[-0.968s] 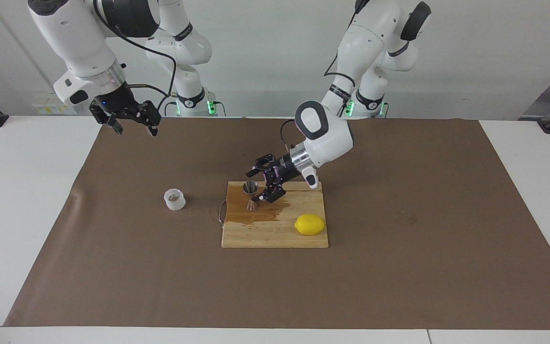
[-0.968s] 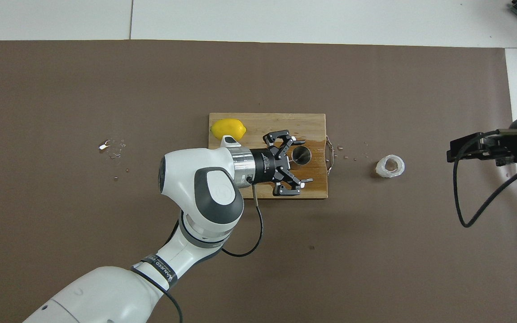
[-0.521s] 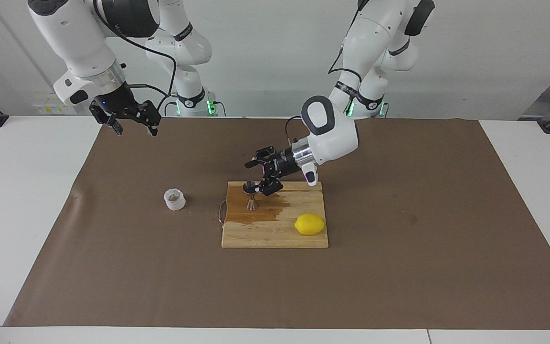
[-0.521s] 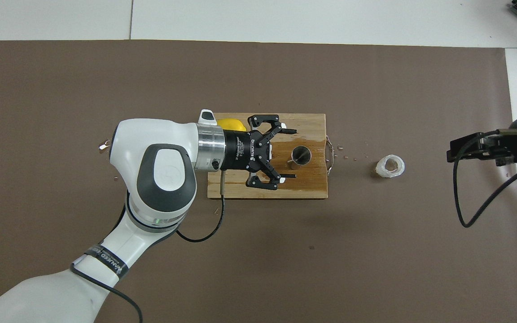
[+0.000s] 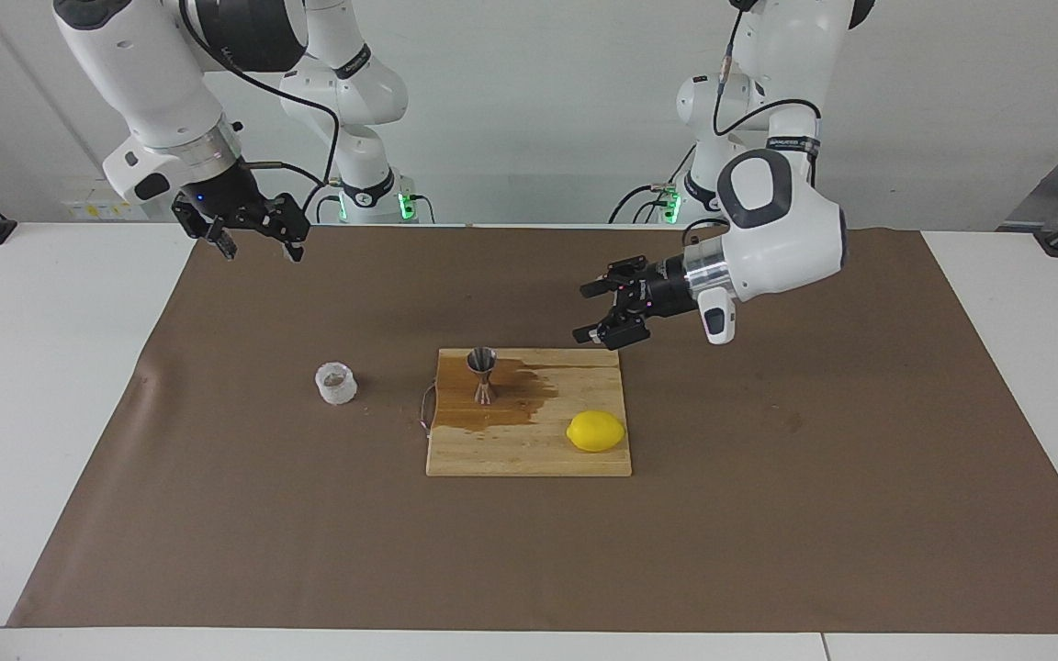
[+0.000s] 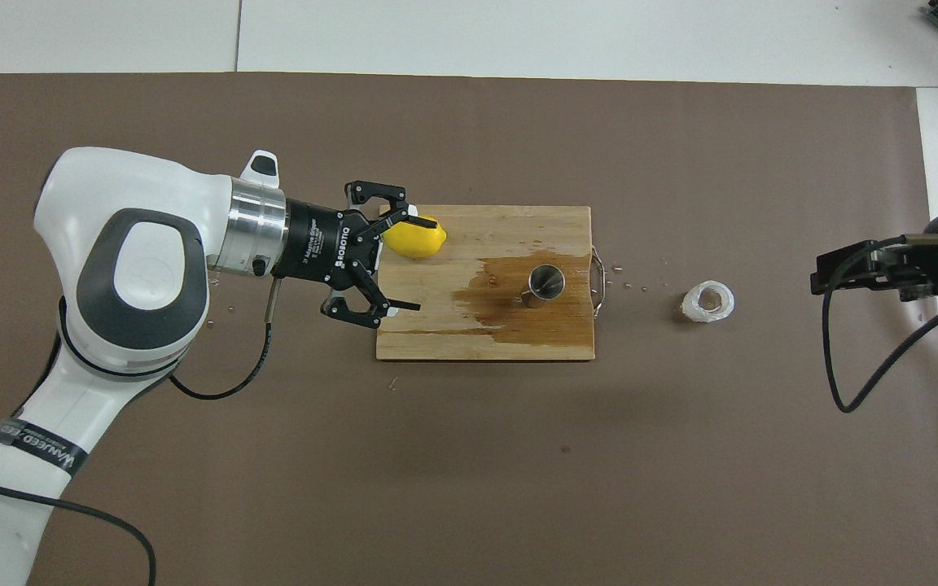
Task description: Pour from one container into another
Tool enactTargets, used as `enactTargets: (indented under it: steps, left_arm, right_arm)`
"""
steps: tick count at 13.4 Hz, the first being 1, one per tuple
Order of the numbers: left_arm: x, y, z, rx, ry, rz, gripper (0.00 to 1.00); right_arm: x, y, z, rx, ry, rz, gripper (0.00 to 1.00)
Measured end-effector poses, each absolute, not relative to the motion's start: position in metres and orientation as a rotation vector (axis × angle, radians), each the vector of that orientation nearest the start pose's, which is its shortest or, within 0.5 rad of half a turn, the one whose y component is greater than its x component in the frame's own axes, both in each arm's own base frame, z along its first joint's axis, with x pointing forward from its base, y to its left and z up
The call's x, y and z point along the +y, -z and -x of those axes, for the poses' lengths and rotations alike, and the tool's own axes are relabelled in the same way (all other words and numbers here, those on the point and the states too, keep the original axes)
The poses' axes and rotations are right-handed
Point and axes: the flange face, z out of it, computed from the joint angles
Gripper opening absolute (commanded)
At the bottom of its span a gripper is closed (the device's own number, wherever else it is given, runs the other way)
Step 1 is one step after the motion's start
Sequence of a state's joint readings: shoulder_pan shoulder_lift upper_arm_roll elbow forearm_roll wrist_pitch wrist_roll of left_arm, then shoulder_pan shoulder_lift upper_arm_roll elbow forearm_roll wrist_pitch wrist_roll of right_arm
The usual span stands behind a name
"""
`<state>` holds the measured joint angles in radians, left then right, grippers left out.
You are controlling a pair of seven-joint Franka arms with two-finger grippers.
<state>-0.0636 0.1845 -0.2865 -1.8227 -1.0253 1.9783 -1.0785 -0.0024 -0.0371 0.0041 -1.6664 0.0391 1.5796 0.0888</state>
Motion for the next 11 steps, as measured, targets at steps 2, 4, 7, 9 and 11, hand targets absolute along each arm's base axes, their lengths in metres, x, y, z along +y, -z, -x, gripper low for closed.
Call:
enactTargets:
  steps: [2,4,7,9,11]
  left_arm:
    - [-0.234,-0.473,-0.569,1.213,0.77,-1.984,1.0]
    - [-0.219,-0.474,-0.569,1.123,0.708,-2.106,1.0]
    - [-0.212,-0.488,-0.569,0.936,0.571,-2.371,1.0]
    - [-0.216,-0.502,-0.566,0.826,0.495,-2.495,1.0]
    - [-0.215,-0.511,-0.561,0.703,0.434,-2.595,1.0]
  right_arm:
    - [0.005,-0.601,-0.541,0.137,-0.08,3.101,1.0]
    - [0.003,-0.601,-0.534,0.142,-0.14,3.1,1.0]
    - [-0.009,-0.616,-0.516,0.07,-0.182,3.094,1.0]
    - [-0.02,-0.623,-0.509,-0.096,-0.165,3.073,1.0]
    - [-0.041,-0.62,-0.506,-0.386,-0.144,3.034,1.0]
